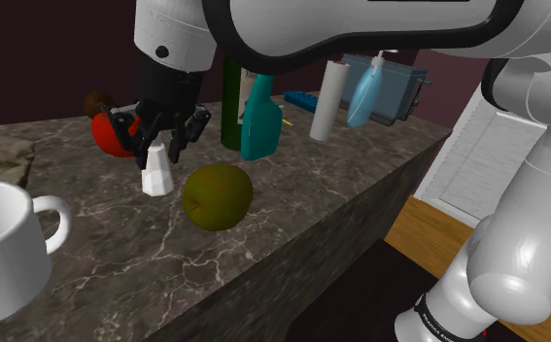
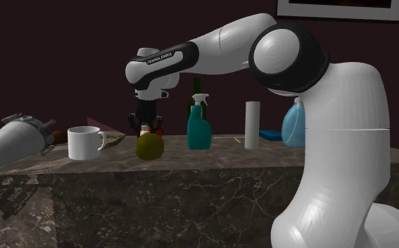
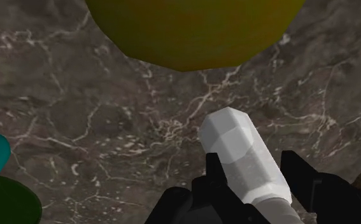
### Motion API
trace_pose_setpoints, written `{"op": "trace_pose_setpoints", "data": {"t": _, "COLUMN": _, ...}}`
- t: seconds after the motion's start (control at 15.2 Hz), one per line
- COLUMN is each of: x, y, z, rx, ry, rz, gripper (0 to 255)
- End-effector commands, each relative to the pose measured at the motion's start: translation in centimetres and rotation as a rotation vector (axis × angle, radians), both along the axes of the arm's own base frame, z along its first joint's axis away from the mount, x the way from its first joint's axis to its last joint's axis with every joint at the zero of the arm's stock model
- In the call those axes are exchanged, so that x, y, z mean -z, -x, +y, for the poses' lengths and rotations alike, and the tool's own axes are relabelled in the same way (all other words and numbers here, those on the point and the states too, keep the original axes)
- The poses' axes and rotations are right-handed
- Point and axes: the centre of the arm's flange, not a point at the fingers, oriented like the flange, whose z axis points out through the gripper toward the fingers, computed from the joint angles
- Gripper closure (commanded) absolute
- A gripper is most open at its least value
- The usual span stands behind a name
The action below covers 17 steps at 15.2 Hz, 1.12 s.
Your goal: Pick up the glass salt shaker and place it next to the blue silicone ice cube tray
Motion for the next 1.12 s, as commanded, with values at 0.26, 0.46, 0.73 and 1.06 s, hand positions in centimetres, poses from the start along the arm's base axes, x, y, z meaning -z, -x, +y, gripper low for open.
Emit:
{"op": "trace_pose_setpoints", "data": {"t": 0.26, "x": -2.6, "y": 0.0, "z": 0.0, "rx": 0.000, "ry": 0.000, "rz": 0.001, "gripper": 255}}
{"op": "trace_pose_setpoints", "data": {"t": 0.46, "x": -4.2, "y": 0.0, "z": 0.0, "rx": 0.000, "ry": 0.000, "rz": 0.001, "gripper": 255}}
{"op": "trace_pose_setpoints", "data": {"t": 0.73, "x": -6.3, "y": 0.0, "z": 0.0, "rx": 0.000, "ry": 0.000, "rz": 0.001, "gripper": 255}}
{"op": "trace_pose_setpoints", "data": {"t": 1.06, "x": -8.9, "y": 0.0, "z": 0.0, "rx": 0.000, "ry": 0.000, "rz": 0.001, "gripper": 255}}
